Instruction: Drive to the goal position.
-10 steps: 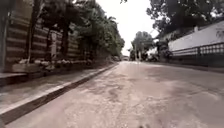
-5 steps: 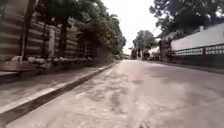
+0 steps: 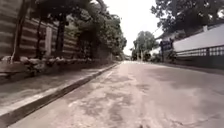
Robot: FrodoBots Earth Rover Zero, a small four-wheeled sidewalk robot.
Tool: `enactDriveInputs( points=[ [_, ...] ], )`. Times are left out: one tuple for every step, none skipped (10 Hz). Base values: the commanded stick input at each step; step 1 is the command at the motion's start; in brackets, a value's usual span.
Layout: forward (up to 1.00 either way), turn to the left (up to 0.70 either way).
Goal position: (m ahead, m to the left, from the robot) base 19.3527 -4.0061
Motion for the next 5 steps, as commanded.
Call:
enactDriveInputs(
  points=[
    [0.7, 0.0],
    [0.7, 0.0],
    [0.7, 0.0],
    [0.7, 0.0],
    [0.7, 0.0]
  ],
)
